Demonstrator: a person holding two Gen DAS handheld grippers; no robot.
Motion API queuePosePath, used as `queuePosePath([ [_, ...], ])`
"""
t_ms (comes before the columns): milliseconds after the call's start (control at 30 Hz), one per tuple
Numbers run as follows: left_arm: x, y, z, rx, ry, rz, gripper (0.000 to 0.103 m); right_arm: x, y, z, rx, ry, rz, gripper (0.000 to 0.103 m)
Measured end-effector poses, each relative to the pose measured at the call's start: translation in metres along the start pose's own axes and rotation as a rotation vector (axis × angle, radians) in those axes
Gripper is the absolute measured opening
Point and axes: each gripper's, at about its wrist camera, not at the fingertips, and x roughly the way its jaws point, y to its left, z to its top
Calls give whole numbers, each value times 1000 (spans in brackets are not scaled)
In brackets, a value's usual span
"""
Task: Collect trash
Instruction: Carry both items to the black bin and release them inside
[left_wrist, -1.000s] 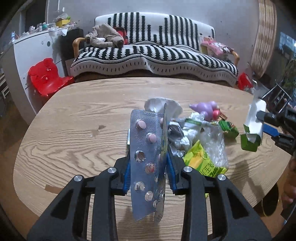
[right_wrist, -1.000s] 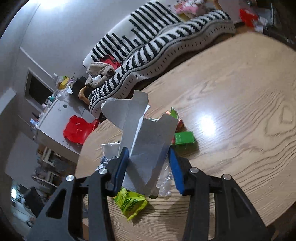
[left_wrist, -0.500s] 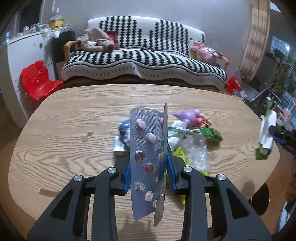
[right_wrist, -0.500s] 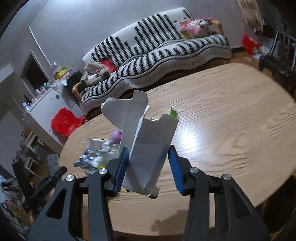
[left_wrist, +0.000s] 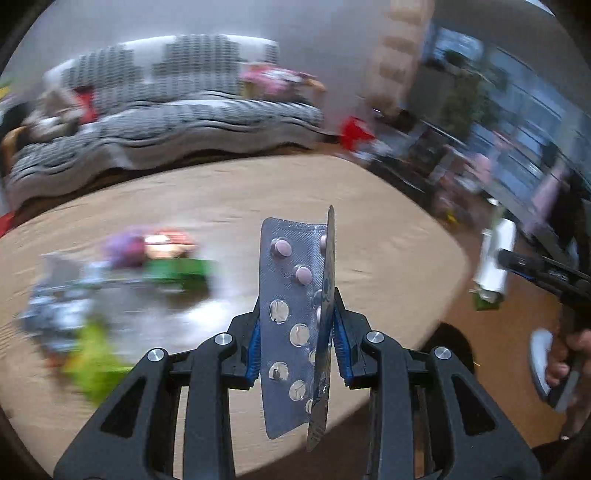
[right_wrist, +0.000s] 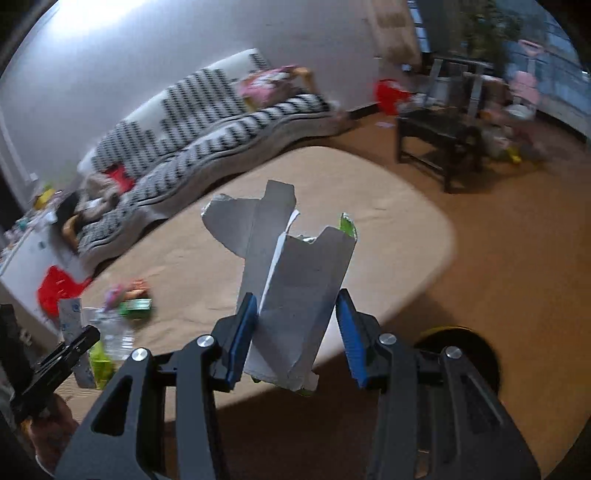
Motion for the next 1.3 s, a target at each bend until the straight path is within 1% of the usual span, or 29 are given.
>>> queuePosePath([
  [67, 23, -45, -7, 67, 33, -63, 31, -4, -32, -4, 27, 8, -47, 44],
  [167, 61, -115, -27, 172, 100, -150, 31, -9, -85, -12, 78, 31, -119, 44],
  [200, 68, -129, -33, 190, 114, -167, 31, -9, -102, -15, 92, 42, -146, 44],
  [233, 84, -154, -42, 212, 140, -203, 31, -9, -114, -18, 102, 50, -164, 45],
  [333, 115, -203, -60, 210, 210, -288, 31, -6, -156, -28, 147, 94, -206, 45],
  [433, 147, -237, -74, 210, 267, -334, 31, -4, -186, -34, 196, 129, -207, 45],
  [500, 164, -250, -78, 210, 288, -337, 31, -3, -197, -37, 219, 142, -198, 45],
  [567, 179, -262, -82, 206, 307, -346, 31, -2, -204, -39, 226, 148, -206, 45],
  [667, 194, -272, -80, 204, 326, -346, 31, 3, -219, -42, 244, 165, -210, 45],
  [867, 216, -285, -78, 228, 340, -336, 31, 12, -210, -36, 249, 175, -225, 45],
  [1033, 220, -294, -75, 229, 342, -330, 32, 19, -209, -33, 244, 189, -237, 47],
  [1067, 221, -293, -75, 231, 342, -327, 33, 20, -209, -34, 245, 191, -241, 47],
  [1100, 221, -293, -74, 231, 343, -325, 40, 21, -210, -34, 246, 194, -244, 52],
  [1133, 223, -293, -73, 228, 346, -326, 54, 22, -211, -34, 249, 198, -248, 64],
  [1167, 222, -290, -74, 222, 342, -327, 60, 22, -211, -34, 251, 197, -247, 69],
  [1200, 220, -289, -74, 217, 335, -328, 64, 22, -210, -33, 250, 194, -252, 72],
  [1300, 214, -287, -74, 221, 327, -327, 65, 21, -208, -30, 252, 188, -253, 72],
])
